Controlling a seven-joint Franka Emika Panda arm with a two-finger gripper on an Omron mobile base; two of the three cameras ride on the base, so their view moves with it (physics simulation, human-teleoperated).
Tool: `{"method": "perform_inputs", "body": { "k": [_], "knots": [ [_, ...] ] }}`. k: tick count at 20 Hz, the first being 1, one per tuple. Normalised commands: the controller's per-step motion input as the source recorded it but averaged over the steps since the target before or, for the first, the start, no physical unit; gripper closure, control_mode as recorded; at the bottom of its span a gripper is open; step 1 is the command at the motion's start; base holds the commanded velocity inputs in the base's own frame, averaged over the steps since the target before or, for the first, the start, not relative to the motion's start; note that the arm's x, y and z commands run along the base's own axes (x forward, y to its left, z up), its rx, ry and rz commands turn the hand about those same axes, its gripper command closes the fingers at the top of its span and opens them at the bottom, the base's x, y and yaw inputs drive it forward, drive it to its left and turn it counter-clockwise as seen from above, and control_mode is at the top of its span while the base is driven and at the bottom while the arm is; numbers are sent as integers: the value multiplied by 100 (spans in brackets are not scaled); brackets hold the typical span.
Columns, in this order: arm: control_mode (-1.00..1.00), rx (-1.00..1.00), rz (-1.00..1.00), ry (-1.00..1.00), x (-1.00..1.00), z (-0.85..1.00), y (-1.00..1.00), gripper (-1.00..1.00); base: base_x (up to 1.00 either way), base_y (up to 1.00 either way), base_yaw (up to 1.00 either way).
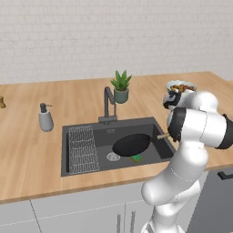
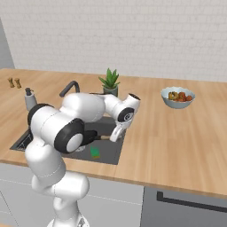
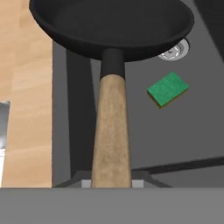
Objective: Pick the pan and sponge and place them into the sink. Then turn on the water.
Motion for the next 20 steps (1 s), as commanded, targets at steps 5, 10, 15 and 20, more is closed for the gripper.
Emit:
{"method": "perform_inputs", "body": {
  "k": [5, 10, 15, 20],
  "knots": [
    [-100, -2, -14, 0, 0, -27, 55, 100, 0, 0, 0],
    [-100, 0, -14, 0, 1, -18, 17, 100, 0, 0, 0],
    [-100, 0, -13, 0, 1, -21, 1, 100, 0, 0, 0],
    [-100, 0, -9, 0, 0, -26, 22, 100, 0, 0, 0]
  ]
}}
